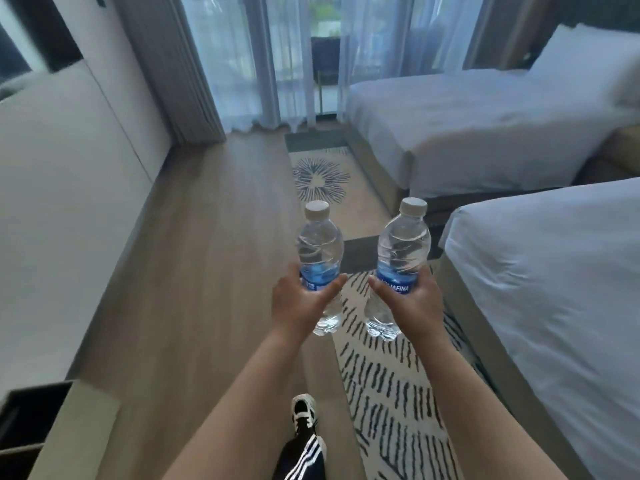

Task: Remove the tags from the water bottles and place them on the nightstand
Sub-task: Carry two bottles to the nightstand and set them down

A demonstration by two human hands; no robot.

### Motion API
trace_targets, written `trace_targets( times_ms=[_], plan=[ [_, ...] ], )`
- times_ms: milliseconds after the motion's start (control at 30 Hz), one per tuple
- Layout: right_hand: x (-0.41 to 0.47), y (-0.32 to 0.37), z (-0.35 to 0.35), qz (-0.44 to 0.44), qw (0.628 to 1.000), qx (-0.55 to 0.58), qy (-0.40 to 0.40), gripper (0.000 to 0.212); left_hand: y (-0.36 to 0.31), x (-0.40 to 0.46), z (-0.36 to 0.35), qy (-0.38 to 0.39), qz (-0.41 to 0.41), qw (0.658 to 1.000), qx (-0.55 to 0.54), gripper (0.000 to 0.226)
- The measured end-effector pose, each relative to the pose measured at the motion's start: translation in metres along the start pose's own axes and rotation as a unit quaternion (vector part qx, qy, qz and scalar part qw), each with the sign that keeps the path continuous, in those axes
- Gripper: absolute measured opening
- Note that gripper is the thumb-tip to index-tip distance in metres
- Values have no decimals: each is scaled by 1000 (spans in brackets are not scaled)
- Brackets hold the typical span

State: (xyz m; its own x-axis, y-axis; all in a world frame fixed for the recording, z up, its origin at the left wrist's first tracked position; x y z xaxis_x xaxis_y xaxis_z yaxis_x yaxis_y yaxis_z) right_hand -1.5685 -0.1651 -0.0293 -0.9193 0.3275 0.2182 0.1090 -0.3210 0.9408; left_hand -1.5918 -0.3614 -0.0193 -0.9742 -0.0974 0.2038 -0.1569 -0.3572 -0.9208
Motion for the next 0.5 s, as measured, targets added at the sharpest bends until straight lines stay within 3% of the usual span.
trace_targets(
  times_ms=[500],
  plan=[
    [317,-50,-54,-54,992,-33,-111,58,13,348,-134,129,-55,990,-6,58]
  ],
)
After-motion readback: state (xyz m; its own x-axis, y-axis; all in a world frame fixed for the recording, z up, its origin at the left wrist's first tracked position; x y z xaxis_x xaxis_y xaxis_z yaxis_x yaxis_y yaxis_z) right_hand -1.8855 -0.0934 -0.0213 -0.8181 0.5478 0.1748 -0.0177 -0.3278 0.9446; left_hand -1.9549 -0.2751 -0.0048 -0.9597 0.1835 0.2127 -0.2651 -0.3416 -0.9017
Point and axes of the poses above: each hand's wrist, its own x-axis towards the middle knuckle, its own z-axis out of the back of the hand, y = z × x, the point moved 2 cm from there along x, towards the middle knuckle
